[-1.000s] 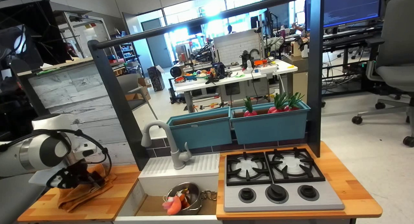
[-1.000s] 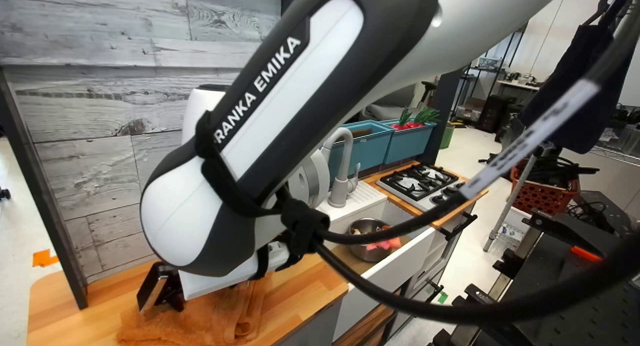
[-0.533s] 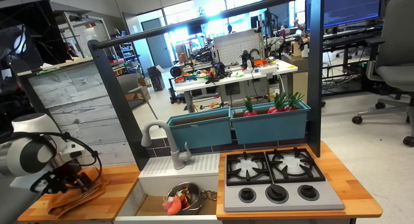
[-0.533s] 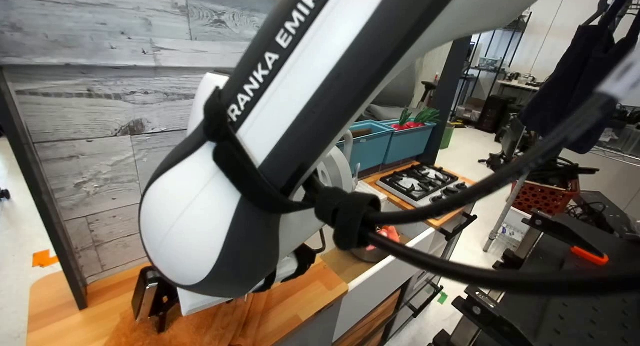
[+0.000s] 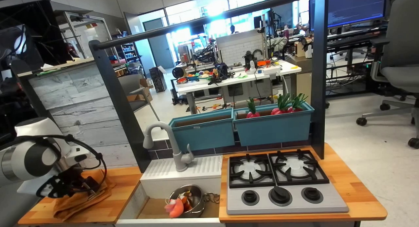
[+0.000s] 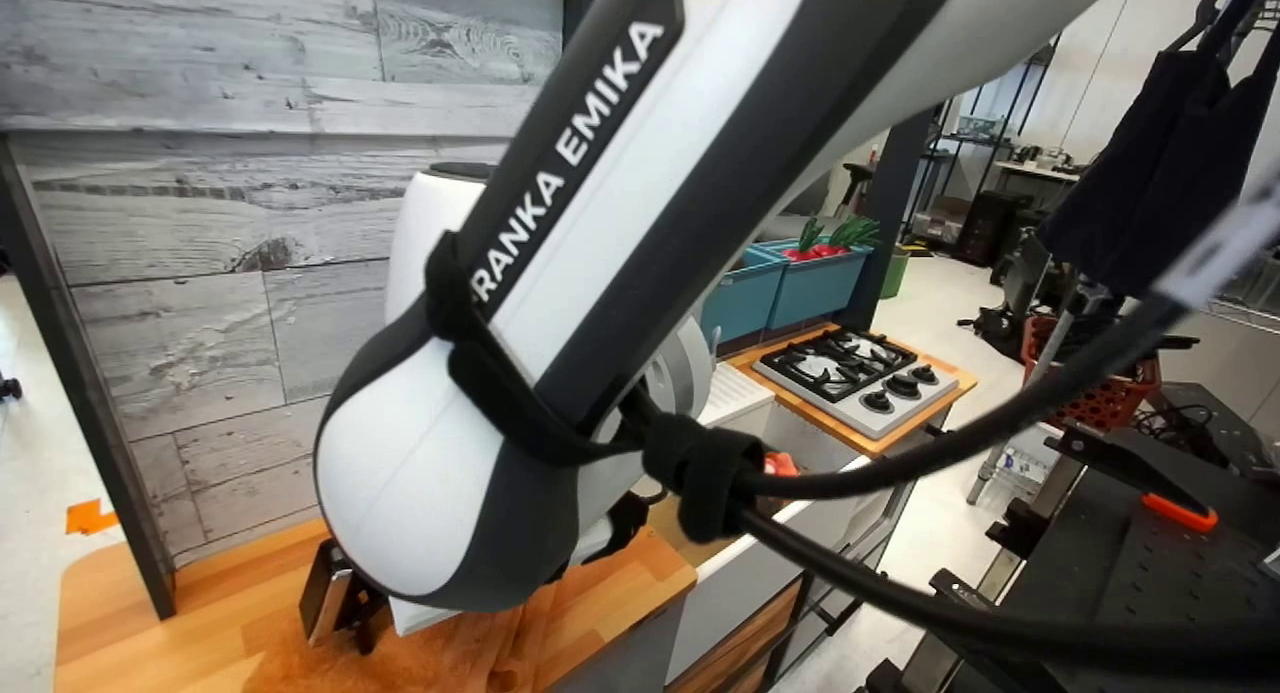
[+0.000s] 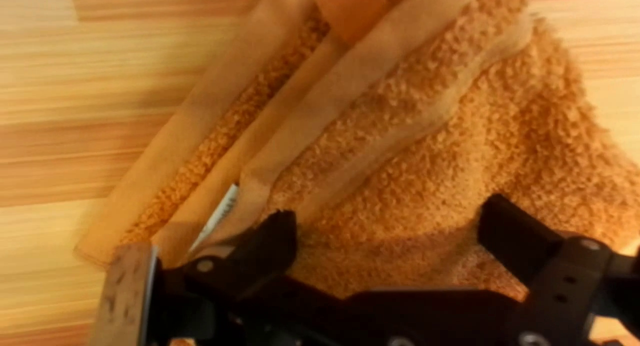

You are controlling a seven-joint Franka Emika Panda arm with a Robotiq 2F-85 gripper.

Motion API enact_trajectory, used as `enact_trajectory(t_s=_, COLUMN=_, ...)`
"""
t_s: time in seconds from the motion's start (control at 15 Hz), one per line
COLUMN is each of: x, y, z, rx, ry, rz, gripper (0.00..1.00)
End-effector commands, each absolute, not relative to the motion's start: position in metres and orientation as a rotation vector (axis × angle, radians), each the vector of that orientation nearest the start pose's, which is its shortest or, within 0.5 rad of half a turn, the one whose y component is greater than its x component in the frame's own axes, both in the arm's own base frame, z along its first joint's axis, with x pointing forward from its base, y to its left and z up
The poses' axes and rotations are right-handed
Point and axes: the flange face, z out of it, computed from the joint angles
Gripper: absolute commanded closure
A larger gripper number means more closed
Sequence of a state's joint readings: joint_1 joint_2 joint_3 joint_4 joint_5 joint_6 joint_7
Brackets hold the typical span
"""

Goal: Put the three plush toys inside the silver pot in the sink, wipe the left side of the counter with the orange towel

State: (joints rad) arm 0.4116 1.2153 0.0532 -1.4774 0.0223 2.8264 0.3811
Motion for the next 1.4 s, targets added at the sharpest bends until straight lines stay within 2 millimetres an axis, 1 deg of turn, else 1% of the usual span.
enact_trajectory(t_s=0.0, x=0.614, y=0.268, z=-0.039, rx=-3.112, ry=0.078, rz=-0.249, gripper=0.0)
enact_trajectory(t_s=0.13, x=0.623, y=0.254, z=-0.038, rx=-3.12, ry=0.171, rz=-0.299, gripper=0.0)
enact_trajectory(t_s=0.2, x=0.625, y=0.252, z=-0.041, rx=-3.128, ry=0.186, rz=-0.286, gripper=0.0)
enact_trajectory(t_s=0.27, x=0.623, y=0.255, z=-0.044, rx=-3.143, ry=0.177, rz=-0.277, gripper=0.0)
enact_trajectory(t_s=0.33, x=0.619, y=0.262, z=-0.05, rx=-3.148, ry=0.15, rz=-0.242, gripper=0.0)
enact_trajectory(t_s=0.4, x=0.611, y=0.274, z=-0.056, rx=-3.149, ry=0.102, rz=-0.194, gripper=0.0)
enact_trajectory(t_s=0.53, x=0.588, y=0.307, z=-0.072, rx=-3.14, ry=-0.039, rz=-0.086, gripper=0.0)
enact_trajectory(t_s=0.67, x=0.56, y=0.351, z=-0.085, rx=-3.096, ry=-0.215, rz=-0.047, gripper=0.0)
enact_trajectory(t_s=0.87, x=0.538, y=0.416, z=-0.078, rx=-3.025, ry=-0.443, rz=-0.087, gripper=0.0)
enact_trajectory(t_s=0.93, x=0.534, y=0.43, z=-0.072, rx=-3.027, ry=-0.478, rz=-0.101, gripper=0.0)
enact_trajectory(t_s=1.0, x=0.536, y=0.436, z=-0.068, rx=-3.023, ry=-0.502, rz=-0.104, gripper=0.0)
enact_trajectory(t_s=1.07, x=0.538, y=0.435, z=-0.064, rx=-3.052, ry=-0.492, rz=-0.115, gripper=0.0)
enact_trajectory(t_s=1.2, x=0.55, y=0.412, z=-0.063, rx=-3.112, ry=-0.411, rz=-0.076, gripper=0.0)
enact_trajectory(t_s=1.33, x=0.561, y=0.372, z=-0.065, rx=-3.174, ry=-0.259, rz=-0.036, gripper=0.0)
